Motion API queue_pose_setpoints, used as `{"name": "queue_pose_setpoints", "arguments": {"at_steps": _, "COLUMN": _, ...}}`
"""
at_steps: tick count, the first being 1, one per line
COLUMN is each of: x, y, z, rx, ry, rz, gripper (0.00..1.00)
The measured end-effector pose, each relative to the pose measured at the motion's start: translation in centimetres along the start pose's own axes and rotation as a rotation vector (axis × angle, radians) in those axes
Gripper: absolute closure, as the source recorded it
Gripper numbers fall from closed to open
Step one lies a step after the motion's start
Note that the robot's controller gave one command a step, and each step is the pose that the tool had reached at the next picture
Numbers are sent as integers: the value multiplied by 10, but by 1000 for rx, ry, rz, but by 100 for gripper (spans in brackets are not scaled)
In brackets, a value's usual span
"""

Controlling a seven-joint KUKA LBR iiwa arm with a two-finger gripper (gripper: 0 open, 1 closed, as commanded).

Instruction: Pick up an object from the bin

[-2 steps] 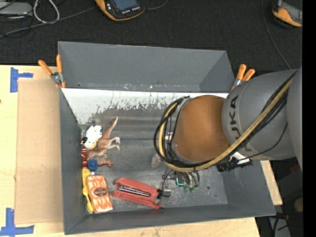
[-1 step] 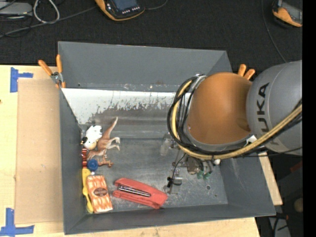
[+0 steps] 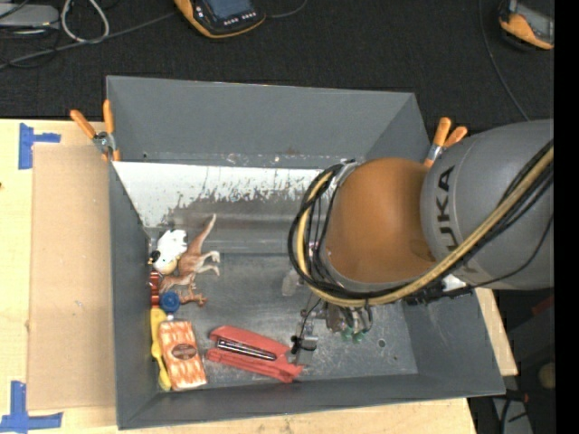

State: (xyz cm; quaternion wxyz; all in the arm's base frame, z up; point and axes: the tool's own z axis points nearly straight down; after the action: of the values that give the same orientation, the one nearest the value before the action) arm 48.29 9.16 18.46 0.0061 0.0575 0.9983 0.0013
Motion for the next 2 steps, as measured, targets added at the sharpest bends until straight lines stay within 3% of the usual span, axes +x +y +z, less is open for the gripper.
{"name": "queue_pose_setpoints", "arguments": {"at_steps": 1, "x": 6, "y": 43, "z": 45, "rx": -4, "ry": -6, "rz": -17, "gripper": 0}}
{"name": "queue_pose_setpoints", "arguments": {"at_steps": 2, "x": 4, "y": 42, "z": 53, "rx": -5, "ry": -13, "rz": 18, "gripper": 0}}
